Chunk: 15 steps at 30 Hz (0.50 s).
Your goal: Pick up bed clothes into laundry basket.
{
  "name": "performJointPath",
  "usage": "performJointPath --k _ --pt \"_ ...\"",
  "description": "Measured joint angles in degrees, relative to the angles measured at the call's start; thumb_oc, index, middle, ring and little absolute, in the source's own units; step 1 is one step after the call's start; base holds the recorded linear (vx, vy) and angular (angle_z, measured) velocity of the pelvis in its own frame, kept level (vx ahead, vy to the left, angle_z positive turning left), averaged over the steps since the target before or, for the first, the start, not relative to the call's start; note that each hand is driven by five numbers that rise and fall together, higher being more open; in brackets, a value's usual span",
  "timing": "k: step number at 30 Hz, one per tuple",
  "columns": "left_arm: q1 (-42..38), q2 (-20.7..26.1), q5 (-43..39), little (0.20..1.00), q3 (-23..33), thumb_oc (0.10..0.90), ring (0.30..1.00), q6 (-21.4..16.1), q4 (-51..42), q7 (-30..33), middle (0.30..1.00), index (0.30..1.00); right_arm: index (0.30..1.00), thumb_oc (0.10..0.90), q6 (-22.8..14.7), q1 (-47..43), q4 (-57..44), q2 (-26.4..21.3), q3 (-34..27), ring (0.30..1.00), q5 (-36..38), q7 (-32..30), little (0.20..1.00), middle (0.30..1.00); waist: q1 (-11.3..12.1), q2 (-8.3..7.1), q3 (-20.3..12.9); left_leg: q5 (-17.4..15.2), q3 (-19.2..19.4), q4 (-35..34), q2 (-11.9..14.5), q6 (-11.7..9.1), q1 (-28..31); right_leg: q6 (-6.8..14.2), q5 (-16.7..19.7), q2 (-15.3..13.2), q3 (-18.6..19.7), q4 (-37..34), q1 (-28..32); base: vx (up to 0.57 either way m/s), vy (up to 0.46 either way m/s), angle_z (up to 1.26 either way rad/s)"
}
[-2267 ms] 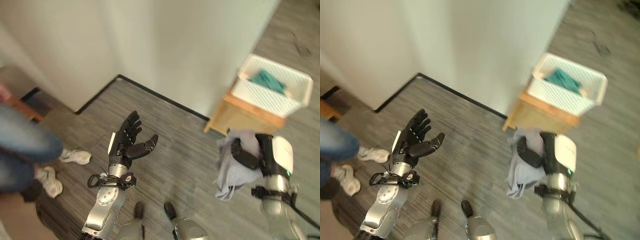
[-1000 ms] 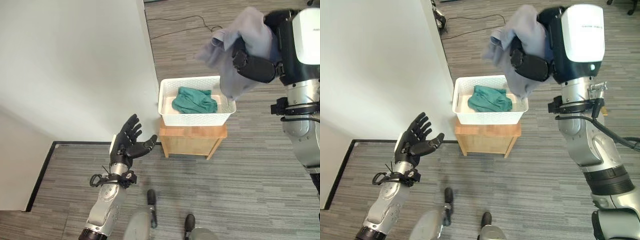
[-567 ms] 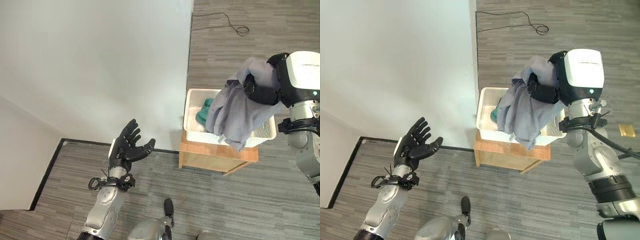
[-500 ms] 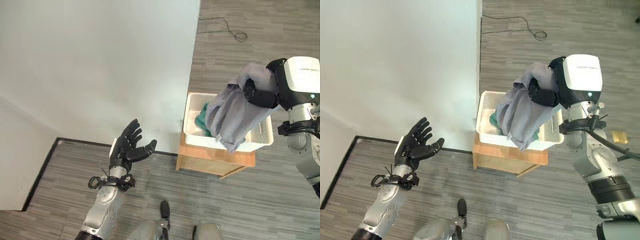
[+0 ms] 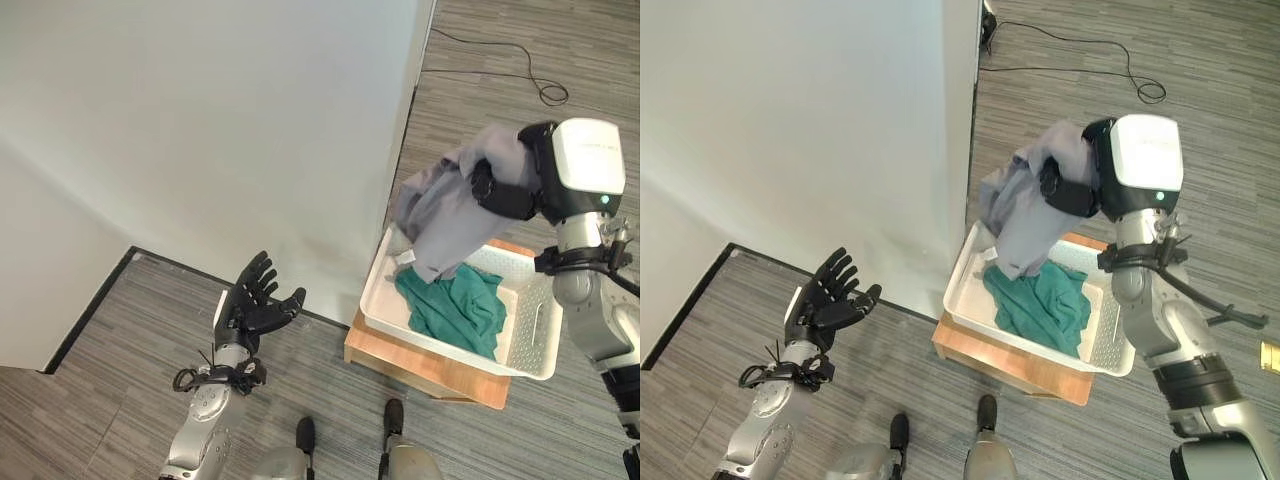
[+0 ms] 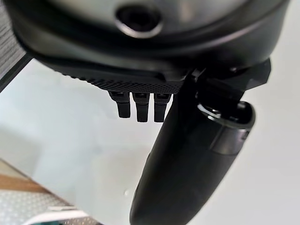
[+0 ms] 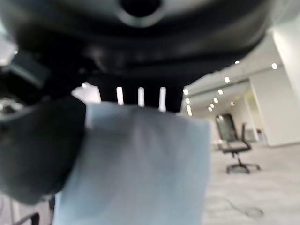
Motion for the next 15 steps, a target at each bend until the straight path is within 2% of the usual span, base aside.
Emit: performJointPath --k 3,6,8,15 --pt "-0.93 -1.52 -0.52 0.900 0.16 0.800 0.900 -0.01 -0.18 0.47 0.900 0.900 0.300 0.400 0.33 7.20 -2.50 8.10 -1.90 0.300 -0.01 0.11 0.300 0.300 -0.04 0.49 0.26 -0.13 -0.59 -0.65 0.15 -0.24 -0.83 -0.56 -0.43 0.11 -0.46 -0.02 -0.70 0.00 -0.014 0.13" --pt "-1.35 -1.85 -1.31 0.900 0.11 0.800 0.900 -0.01 -0.17 1.04 0.900 0.900 0.300 0.400 0.27 11.07 -5.83 12.19 -1.11 0.300 -0.14 0.17 0.300 0.300 -0.14 1.06 1.11 -0.49 -0.83 -0.67 0.00 -0.71 -1.55 -0.56 -0.44 -0.13 -1.23 -0.04 -1.13 0.01 -0.003 0.12" --pt "-1.30 -1.81 -1.34 0.900 0.09 0.800 0.900 -0.03 -0.18 1.74 0.900 0.900 0.300 0.400 -0.20 12.90 -7.54 13.84 -1.03 0.300 -0.56 0.15 0.300 0.300 -0.12 1.02 1.31 -0.60 -1.07 -0.68 0.01 -0.83 -1.98 -0.57 -0.44 -0.18 -1.55 -0.06 -1.23 0.02 0.005 0.16" --pt "-0.28 -1.56 -1.32 0.900 -0.42 0.800 0.900 -0.03 -0.18 2.87 0.900 0.900 0.300 0.400 -1.86 14.52 -9.45 13.94 -1.18 0.300 -1.82 -0.55 0.300 0.300 0.03 0.61 1.56 -0.33 -0.91 -0.70 0.30 -1.15 -2.52 -0.75 -0.31 0.04 -1.49 -0.07 -1.78 0.01 0.003 0.00"
